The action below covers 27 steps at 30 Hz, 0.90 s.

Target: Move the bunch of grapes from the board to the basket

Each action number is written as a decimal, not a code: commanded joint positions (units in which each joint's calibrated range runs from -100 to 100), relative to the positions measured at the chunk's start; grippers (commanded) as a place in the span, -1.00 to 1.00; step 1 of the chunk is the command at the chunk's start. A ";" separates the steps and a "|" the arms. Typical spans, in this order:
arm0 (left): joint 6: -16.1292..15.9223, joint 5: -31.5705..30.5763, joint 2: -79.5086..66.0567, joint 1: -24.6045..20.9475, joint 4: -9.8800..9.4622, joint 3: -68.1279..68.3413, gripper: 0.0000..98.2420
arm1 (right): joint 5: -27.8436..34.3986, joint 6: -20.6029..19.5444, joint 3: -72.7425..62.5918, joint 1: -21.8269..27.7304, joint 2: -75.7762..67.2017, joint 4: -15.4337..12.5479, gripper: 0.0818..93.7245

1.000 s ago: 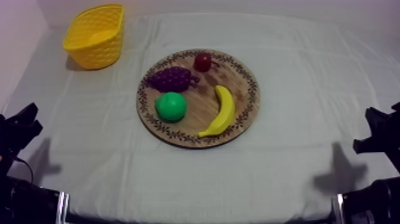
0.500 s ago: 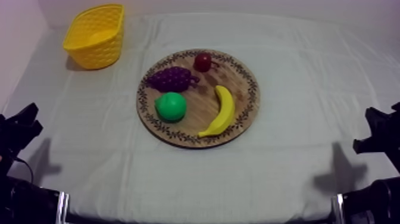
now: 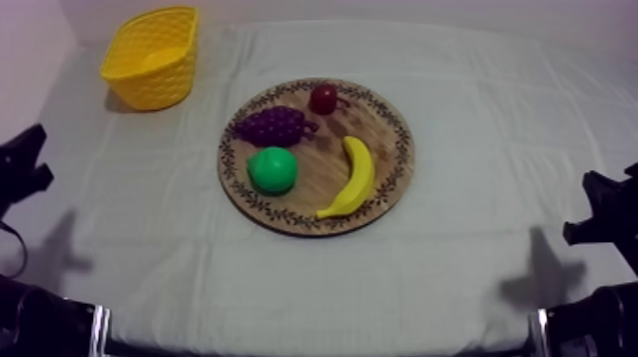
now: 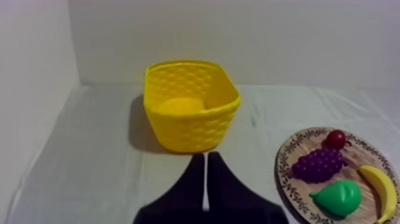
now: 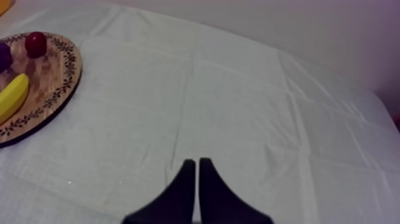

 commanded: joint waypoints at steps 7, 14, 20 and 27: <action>-2.16 2.72 16.57 2.50 0.13 -20.22 -1.00 | -0.01 0.01 -0.01 0.00 -0.02 0.00 -0.99; -4.36 11.01 24.77 3.71 0.50 -31.56 -1.00 | -0.01 0.01 -0.01 0.00 -0.02 0.00 -0.99; -6.22 16.19 32.36 4.41 0.82 -38.89 -1.00 | -0.01 0.01 -0.01 0.00 -0.02 0.00 -0.99; -8.14 21.40 42.26 4.55 0.42 -47.17 -1.00 | -0.01 0.01 -0.01 0.00 -0.02 0.00 -0.99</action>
